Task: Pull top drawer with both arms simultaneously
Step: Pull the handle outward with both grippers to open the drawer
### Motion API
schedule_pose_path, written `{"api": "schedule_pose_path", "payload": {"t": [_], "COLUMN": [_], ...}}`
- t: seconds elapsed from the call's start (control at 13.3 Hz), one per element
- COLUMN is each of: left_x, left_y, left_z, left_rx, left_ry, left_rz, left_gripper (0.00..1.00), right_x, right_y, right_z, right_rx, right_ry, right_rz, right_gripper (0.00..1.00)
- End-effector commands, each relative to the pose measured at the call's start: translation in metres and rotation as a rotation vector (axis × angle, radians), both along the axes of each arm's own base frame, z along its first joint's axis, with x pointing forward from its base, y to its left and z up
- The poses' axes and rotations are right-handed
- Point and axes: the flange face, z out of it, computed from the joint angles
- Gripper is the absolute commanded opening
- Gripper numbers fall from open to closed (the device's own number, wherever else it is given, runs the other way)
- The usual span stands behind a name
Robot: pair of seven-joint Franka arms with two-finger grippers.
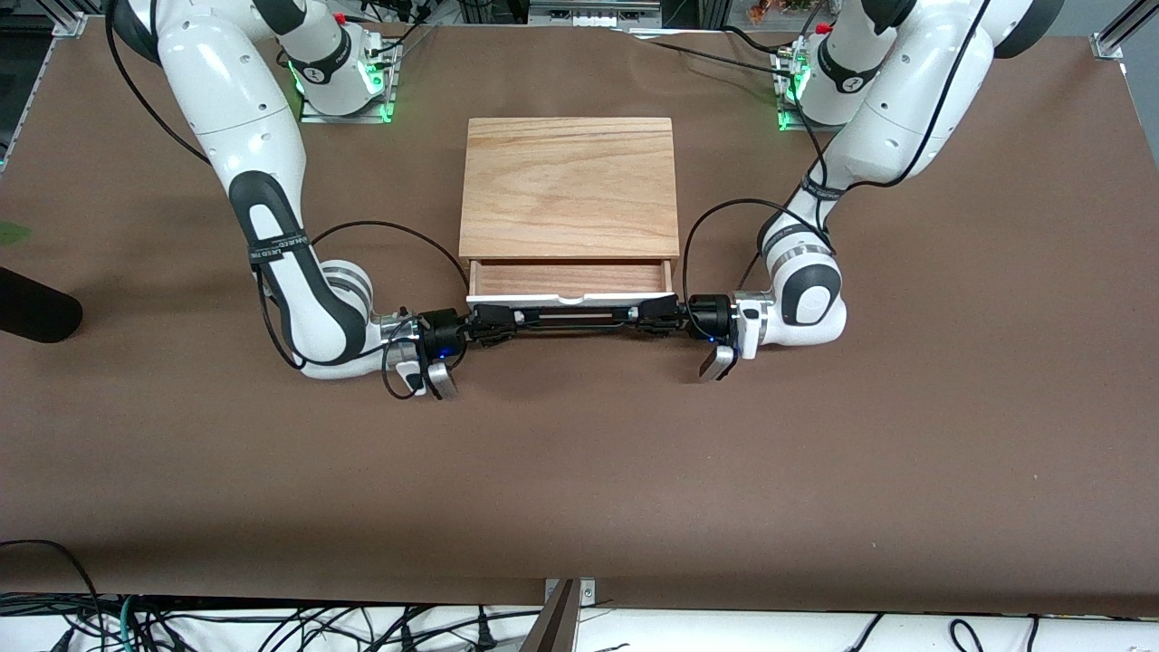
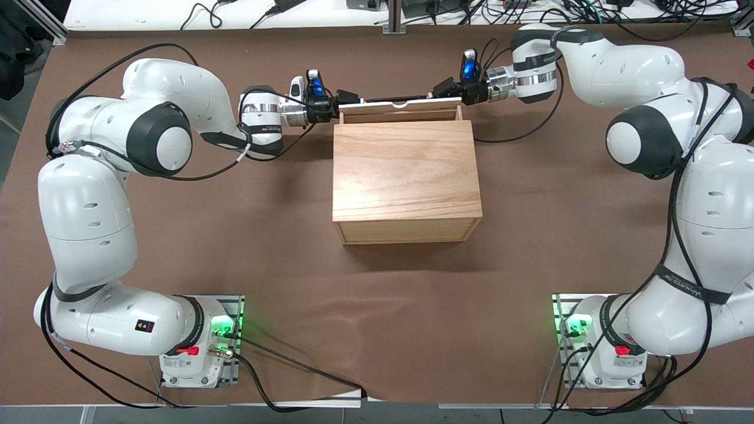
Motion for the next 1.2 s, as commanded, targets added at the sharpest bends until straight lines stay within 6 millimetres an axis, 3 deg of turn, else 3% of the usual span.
{"api": "schedule_pose_path", "payload": {"t": [0.0, 0.38, 0.75, 1.13], "left_x": [0.014, 0.040, 0.053, 0.063], "left_y": [0.011, 0.018, 0.023, 0.043], "left_z": [-0.036, -0.042, -0.051, -0.071], "left_rx": [0.051, 0.057, 0.068, 0.104], "left_ry": [-0.010, -0.009, 0.040, 0.074], "left_rz": [0.040, 0.056, 0.061, 0.083], "left_gripper": [0.00, 0.00, 0.00, 0.00], "right_x": [0.066, 0.078, 0.083, 0.084], "right_y": [-0.030, -0.040, -0.040, -0.040], "right_z": [0.060, 0.065, 0.066, 0.068], "right_rx": [0.083, 0.089, 0.094, 0.095], "right_ry": [-0.011, -0.026, -0.039, -0.044], "right_rz": [-0.140, -0.160, -0.163, -0.163], "right_gripper": [0.02, 0.02, 0.02, 0.02]}}
